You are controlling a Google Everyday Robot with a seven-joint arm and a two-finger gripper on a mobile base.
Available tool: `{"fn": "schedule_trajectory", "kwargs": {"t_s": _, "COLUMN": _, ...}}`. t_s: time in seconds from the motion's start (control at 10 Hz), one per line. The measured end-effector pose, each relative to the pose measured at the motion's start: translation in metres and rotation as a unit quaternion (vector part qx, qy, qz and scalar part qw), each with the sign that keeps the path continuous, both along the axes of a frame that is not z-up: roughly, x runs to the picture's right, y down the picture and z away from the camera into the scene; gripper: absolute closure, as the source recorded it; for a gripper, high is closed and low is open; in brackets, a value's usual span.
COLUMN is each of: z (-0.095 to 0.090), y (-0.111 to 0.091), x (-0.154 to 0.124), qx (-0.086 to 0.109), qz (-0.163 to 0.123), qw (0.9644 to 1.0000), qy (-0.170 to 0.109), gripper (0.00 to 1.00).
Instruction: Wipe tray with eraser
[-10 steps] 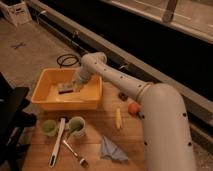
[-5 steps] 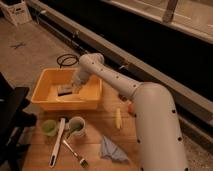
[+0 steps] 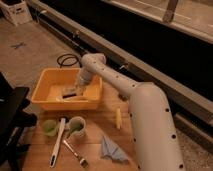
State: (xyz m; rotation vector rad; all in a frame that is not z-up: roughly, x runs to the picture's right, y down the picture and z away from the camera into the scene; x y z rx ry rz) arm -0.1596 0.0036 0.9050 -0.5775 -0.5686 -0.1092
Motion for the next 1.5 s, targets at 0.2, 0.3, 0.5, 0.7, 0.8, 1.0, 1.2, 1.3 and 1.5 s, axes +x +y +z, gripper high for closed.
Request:
{"fn": "schedule_trajectory", "kwargs": {"t_s": 0.2, "z": 0.000, "y": 0.003, "x": 0.012, "qx": -0.010, "qz": -0.010, "qw": 0.9998, "qy": 0.017, "gripper": 1.00}}
{"fn": "schedule_trajectory", "kwargs": {"t_s": 0.3, "z": 0.002, "y": 0.004, "x": 0.016, "qx": -0.016, "qz": -0.016, "qw": 0.9994, "qy": 0.025, "gripper": 1.00}}
{"fn": "schedule_trajectory", "kwargs": {"t_s": 0.5, "z": 0.009, "y": 0.002, "x": 0.026, "qx": -0.025, "qz": -0.023, "qw": 0.9986, "qy": 0.040, "gripper": 1.00}}
{"fn": "schedule_trajectory", "kwargs": {"t_s": 0.7, "z": 0.022, "y": -0.005, "x": 0.027, "qx": -0.030, "qz": -0.031, "qw": 0.9980, "qy": 0.046, "gripper": 1.00}}
{"fn": "schedule_trajectory", "kwargs": {"t_s": 0.8, "z": 0.030, "y": -0.011, "x": 0.025, "qx": -0.030, "qz": -0.031, "qw": 0.9979, "qy": 0.047, "gripper": 1.00}}
{"fn": "schedule_trajectory", "kwargs": {"t_s": 1.0, "z": 0.046, "y": -0.015, "x": 0.016, "qx": -0.035, "qz": -0.034, "qw": 0.9979, "qy": 0.042, "gripper": 1.00}}
{"fn": "schedule_trajectory", "kwargs": {"t_s": 1.2, "z": 0.052, "y": -0.009, "x": 0.002, "qx": -0.043, "qz": -0.029, "qw": 0.9985, "qy": 0.020, "gripper": 1.00}}
{"fn": "schedule_trajectory", "kwargs": {"t_s": 1.3, "z": 0.052, "y": -0.004, "x": -0.005, "qx": -0.045, "qz": -0.025, "qw": 0.9986, "qy": 0.007, "gripper": 1.00}}
{"fn": "schedule_trajectory", "kwargs": {"t_s": 1.5, "z": 0.041, "y": 0.008, "x": -0.017, "qx": -0.050, "qz": -0.029, "qw": 0.9982, "qy": -0.015, "gripper": 1.00}}
